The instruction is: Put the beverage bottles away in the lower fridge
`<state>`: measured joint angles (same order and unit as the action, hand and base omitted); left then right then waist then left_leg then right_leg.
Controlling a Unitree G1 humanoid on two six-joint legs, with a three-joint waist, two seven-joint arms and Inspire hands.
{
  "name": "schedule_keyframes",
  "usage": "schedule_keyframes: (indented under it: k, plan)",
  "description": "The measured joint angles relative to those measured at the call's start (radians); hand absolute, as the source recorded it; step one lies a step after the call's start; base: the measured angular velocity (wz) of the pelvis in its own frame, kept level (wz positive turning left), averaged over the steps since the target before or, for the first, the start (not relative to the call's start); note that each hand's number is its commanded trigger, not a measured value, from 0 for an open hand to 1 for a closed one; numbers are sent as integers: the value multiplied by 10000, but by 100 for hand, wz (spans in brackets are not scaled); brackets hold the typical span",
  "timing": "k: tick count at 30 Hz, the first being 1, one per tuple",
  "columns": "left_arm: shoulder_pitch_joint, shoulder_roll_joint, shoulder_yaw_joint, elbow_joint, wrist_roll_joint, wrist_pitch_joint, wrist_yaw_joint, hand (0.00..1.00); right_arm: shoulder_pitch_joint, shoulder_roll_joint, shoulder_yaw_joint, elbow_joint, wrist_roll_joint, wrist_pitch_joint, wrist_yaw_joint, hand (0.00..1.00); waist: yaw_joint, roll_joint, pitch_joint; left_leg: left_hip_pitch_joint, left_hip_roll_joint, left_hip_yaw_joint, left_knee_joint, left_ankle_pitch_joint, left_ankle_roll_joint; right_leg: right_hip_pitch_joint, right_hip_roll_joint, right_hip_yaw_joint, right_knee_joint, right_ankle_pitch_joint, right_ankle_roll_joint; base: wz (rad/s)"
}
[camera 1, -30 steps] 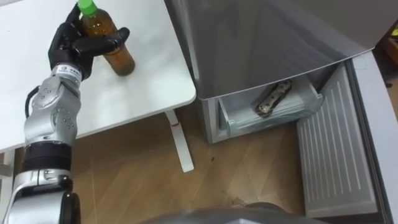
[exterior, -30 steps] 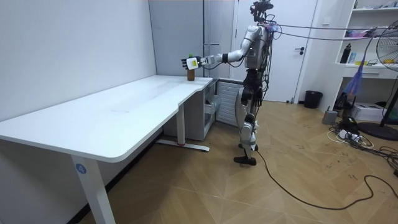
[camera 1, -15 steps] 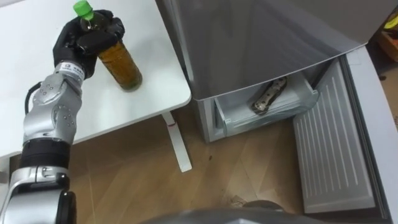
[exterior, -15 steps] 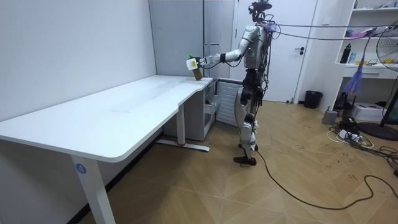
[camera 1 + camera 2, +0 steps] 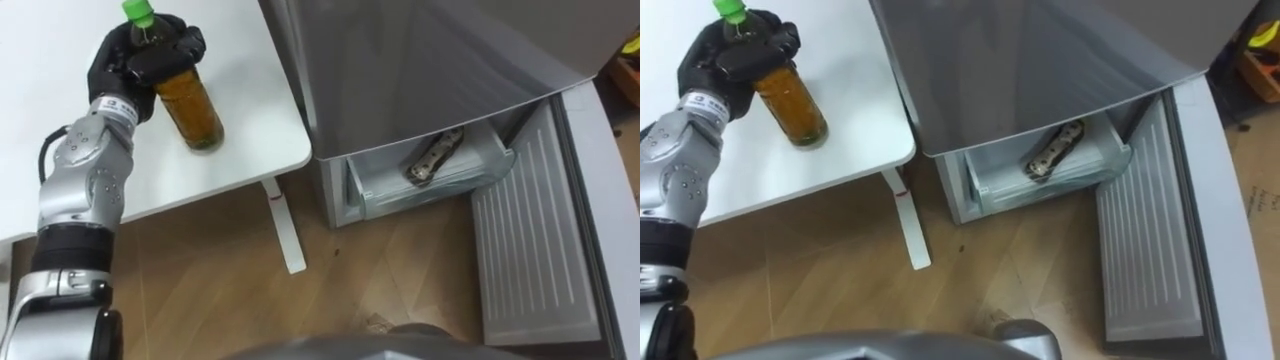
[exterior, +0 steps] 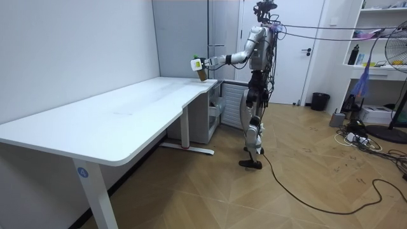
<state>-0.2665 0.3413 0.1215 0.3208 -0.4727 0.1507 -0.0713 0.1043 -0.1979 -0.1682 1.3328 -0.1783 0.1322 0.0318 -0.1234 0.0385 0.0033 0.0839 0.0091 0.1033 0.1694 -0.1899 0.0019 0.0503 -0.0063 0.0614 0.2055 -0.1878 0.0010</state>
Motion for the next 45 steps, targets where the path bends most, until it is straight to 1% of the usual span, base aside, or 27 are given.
schedule_keyframes:
  k: [2,4,6,8,10,11,12,13,15,17,19,20,21,22,23,25,27,28,30,33,34,36,39,41,43,45]
  plan:
    - [100,-4,-10,-534,186,0,13,100,-27,0,143,-7,-9,-13,-27,0,83,0,0,-9,-3,-45,3,0,0,9,-5,-23,-18,0,0,3]
    - [314,-10,-53,-1429,498,2,-1,100,-40,7,305,-26,-34,-4,-77,0,123,-3,-1,-30,-19,-238,7,0,0,42,-23,-183,-26,0,0,14]
    - [507,-28,-50,-2116,747,3,-38,100,-59,8,304,-58,-77,8,-78,0,247,-2,-1,-15,-16,-246,7,0,0,49,-27,-246,-37,-3,-4,8]
    - [723,-154,-47,-2667,957,2,-57,100,-93,7,304,-94,-114,7,-67,0,336,-4,-1,12,-22,-301,6,0,-1,140,-43,-354,-44,-6,-8,10]
    - [1161,-399,-62,-3264,952,6,-101,100,-102,6,521,-64,-102,11,-64,0,444,-17,1,114,-46,-438,7,1,0,274,-62,-461,-168,-5,-8,15]
    - [1300,-455,-64,-3404,943,12,-116,100,-109,9,602,-54,-102,12,-60,0,460,-27,8,141,-52,-487,10,0,-1,336,-67,-490,-194,-6,-8,16]
    - [1588,-532,-64,-3710,906,24,-175,100,-134,29,691,-55,-96,18,-53,0,476,-54,-8,137,-65,-544,32,0,0,361,-91,-613,-191,-23,-17,19]
    - [1832,-586,-64,-4015,906,30,-228,100,-198,53,685,-55,-83,16,-44,0,484,-86,0,121,-65,-575,53,1,-1,365,-93,-665,-201,-32,-22,17]
    - [2100,-656,-66,-4362,896,34,-293,100,-348,90,679,-58,-59,25,-60,0,499,-117,13,26,-67,-662,152,0,-1,362,-92,-736,-213,-45,-28,17]
    - [2357,-732,-82,-4724,885,35,-299,100,-513,128,697,-131,220,17,-117,0,501,-126,11,-99,-74,-795,206,0,-2,348,-111,-919,-212,-44,-30,24]
    - [2648,-941,-144,-5211,816,37,-465,100,-568,221,905,-539,951,6,-300,0,652,-124,2,-243,-66,-883,297,4,-7,304,-106,-1010,-213,-28,-52,16]
    - [2741,-991,-166,-5320,815,37,-546,100,-574,254,940,-633,1082,3,-300,0,705,-132,-2,-255,-65,-910,303,4,-8,322,-109,-1056,-216,-27,-55,15]
    - [2876,-1107,-219,-5479,815,41,-755,100,-574,292,1129,-803,1213,10,-291,0,768,-163,-37,-297,-62,-937,319,8,-15,344,-124,-1184,-217,-30,-60,21]
    - [3001,-1241,-307,-5603,681,46,-898,100,-589,283,1289,-895,1233,12,-286,0,862,-186,-50,-315,-65,-953,340,10,-18,337,-135,-1269,-219,-32,-64,18]
    - [3075,-1315,-318,-5625,502,47,-945,100,-593,279,1335,-949,1266,0,-286,0,932,-198,-55,-308,-66,-956,343,10,-18,341,-142,-1300,-223,-33,-65,12]
    - [3290,-1493,-516,-5607,-228,124,-985,100,-652,273,1791,-1030,1313,-2,-296,0,1106,-280,-55,-288,-79,-1068,352,11,-19,421,-184,-1584,-228,-38,-71,13]
    - [3511,-1616,-580,-5598,-793,157,-1000,100,-728,271,2031,-1032,1352,-12,-288,0,1172,-343,-16,-273,-88,-1100,353,11,-19,513,-206,-1745,-323,-37,-71,13]
    - [3605,-1677,-662,-5593,-915,184,-1051,100,-731,270,2138,-1063,1368,-17,-270,0,1273,-368,0,-278,-98,-1139,365,11,-19,544,-215,-1779,-361,-37,-71,10]
    - [3726,-1742,-758,-5592,-938,189,-1188,100,-730,265,2267,-1265,1370,-16,-257,0,1310,-391,10,-381,-118,-1215,419,10,-19,515,-238,-1879,-370,-39,-69,15]
    - [3813,-1740,-1182,-5577,-942,190,-1274,100,-740,277,2412,-1748,1559,-135,-180,0,1306,-394,15,-555,-153,-1308,538,9,-19,443,-264,-1997,-368,-44,-60,14]
    - [3849,-1729,-1362,-5560,-1057,191,-1370,100,-758,292,2599,-1920,1712,-227,-127,0,1322,-389,17,-571,-154,-1315,535,9,-19,449,-263,-2010,-367,-44,-60,7]
    - [3985,-1759,-1533,-5558,-1255,194,-1514,100,-770,346,2677,-2279,1666,-305,55,0,1375,-372,9,-547,-156,-1312,528,10,-19,509,-263,-2000,-358,-47,-57,0]
    - [4022,-1786,-1651,-5546,-1315,233,-1659,100,-765,362,2718,-3261,1052,-309,485,0,1358,-353,8,-529,-151,-1315,531,10,-19,525,-258,-2005,-348,-46,-58,0]
    - [4070,-1783,-1645,-5539,-1629,239,-1693,100,-770,362,2746,-3737,902,-312,741,0,1353,-374,16,-473,-151,-1314,522,10,-19,572,-259,-2008,-348,-47,-58,0]
    - [4207,-1734,-1645,-5530,-1821,240,-1776,100,-553,363,2834,-4998,828,-113,1112,0,1358,-421,47,-432,-162,-1314,517,10,-19,597,-264,-2009,-371,-75,-58,0]
    - [4247,-1732,-1639,-5410,-1821,240,-1824,100,-451,394,2839,-5963,656,-91,1486,0,1364,-466,56,-438,-165,-1315,520,9,-19,559,-266,-2011,-368,-97,-55,0]
